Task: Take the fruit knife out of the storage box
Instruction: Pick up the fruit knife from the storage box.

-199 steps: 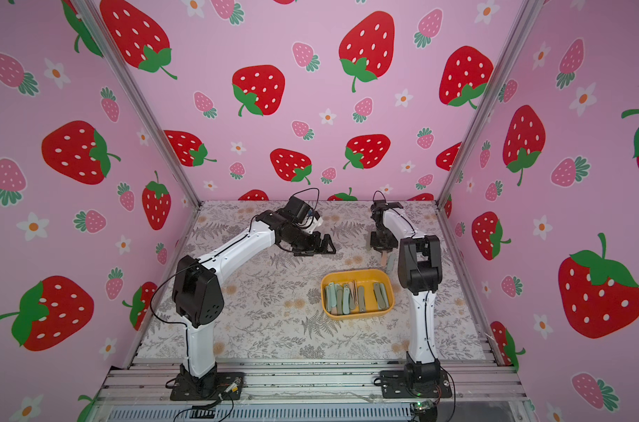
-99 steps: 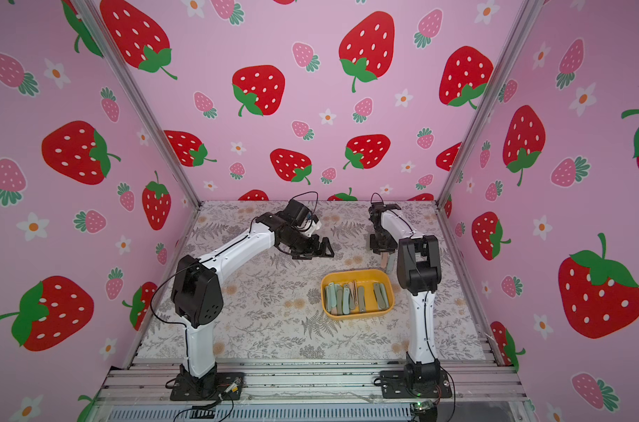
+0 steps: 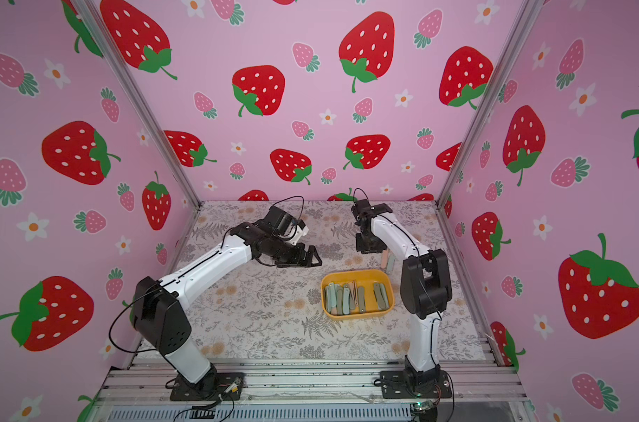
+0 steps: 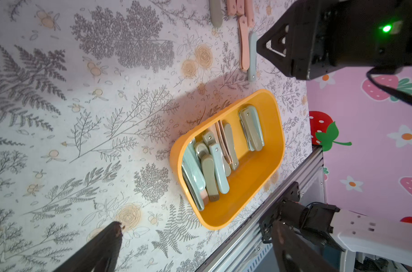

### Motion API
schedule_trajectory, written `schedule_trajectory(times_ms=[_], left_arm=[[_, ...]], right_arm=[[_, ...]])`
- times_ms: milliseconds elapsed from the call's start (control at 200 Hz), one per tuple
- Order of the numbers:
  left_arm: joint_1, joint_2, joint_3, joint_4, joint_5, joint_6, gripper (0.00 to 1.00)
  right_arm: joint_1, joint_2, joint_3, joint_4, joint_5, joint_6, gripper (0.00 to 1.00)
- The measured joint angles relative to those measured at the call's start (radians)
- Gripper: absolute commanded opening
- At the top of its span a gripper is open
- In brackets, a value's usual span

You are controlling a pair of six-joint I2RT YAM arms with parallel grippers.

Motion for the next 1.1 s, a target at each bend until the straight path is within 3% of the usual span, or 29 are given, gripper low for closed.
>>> schedule_trajectory(times_ms=[230,430,585,975,1100], left_arm=[[0.0,-0.14,-0.19,0.016,-0.021,-0.022,0.99],[0.0,-0.219,-0.259,0.03,-0.029,-0.042,0.99],[0.0,-0.243,-0.276,0.034,-0.041,-0.054,0.99],[0.0,-0.263,-0.324,0.045,-0.053,-0.072,0.99],[0.0,-0.263,-0.327,0.048,-0.054,-0.076,0.99]], right_arm=[[0.138,-0.074,-0.216,0.014,-0.051,0.101,0.29],[0.175,-0.079,-0.354,0.04,-0.074,0.173,0.27],[0.175,-0.079,-0.388,0.063,-0.079,0.188,0.27],[0.175,-0.058,-0.443,0.12,-0.109,0.199,0.39],[0.174,-0.056,-0.45,0.14,-0.135,0.198,0.35]])
